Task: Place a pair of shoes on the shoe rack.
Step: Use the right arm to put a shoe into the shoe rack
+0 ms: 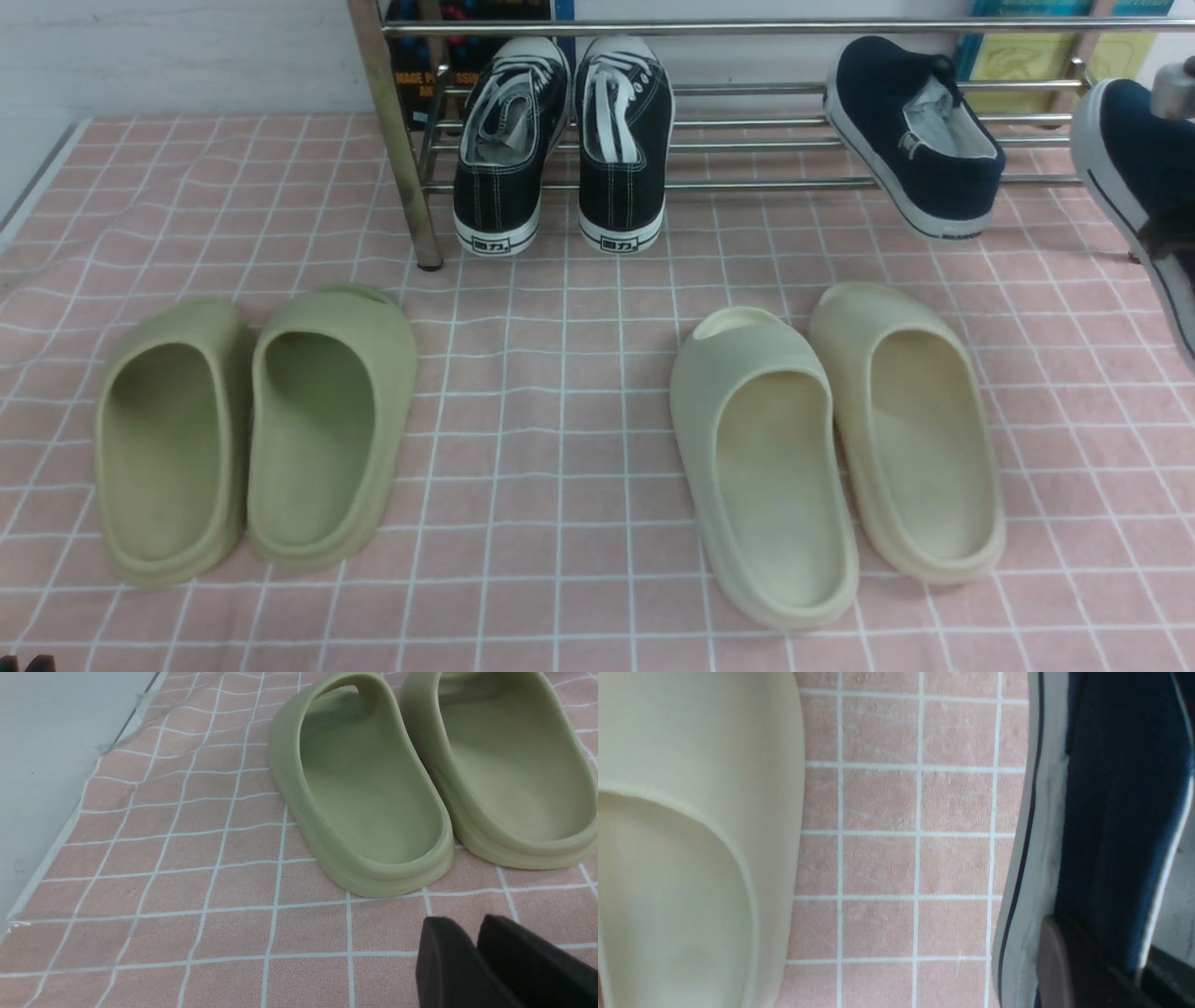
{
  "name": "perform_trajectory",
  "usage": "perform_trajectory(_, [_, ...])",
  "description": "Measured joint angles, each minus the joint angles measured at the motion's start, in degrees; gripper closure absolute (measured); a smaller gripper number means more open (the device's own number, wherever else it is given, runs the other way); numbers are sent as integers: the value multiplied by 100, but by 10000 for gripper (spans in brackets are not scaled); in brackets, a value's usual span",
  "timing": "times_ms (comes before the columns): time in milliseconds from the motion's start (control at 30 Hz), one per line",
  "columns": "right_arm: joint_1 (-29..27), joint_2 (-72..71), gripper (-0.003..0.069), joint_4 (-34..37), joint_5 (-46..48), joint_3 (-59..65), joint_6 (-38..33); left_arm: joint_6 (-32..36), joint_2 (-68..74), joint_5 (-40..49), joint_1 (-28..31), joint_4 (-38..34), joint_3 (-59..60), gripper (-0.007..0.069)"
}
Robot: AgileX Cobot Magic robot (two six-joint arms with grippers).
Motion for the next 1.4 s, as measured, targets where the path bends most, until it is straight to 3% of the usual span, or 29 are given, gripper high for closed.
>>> perform_trajectory(467, [0,1843,650,315,222,-2301,-196,0,0,0,0,0,0,475])
perform_trajectory(833, [0,3489,650,963,517,-4769,-775,0,0,0,0,0,0,461])
perform_trajectory(1233, [5,3884,639,1000,431,-5348,-819,0,0,0,0,0,0,452])
perform_trajectory(1400, [5,3884,569,1000,272,-5372,-833,0,0,0,0,0,0,445])
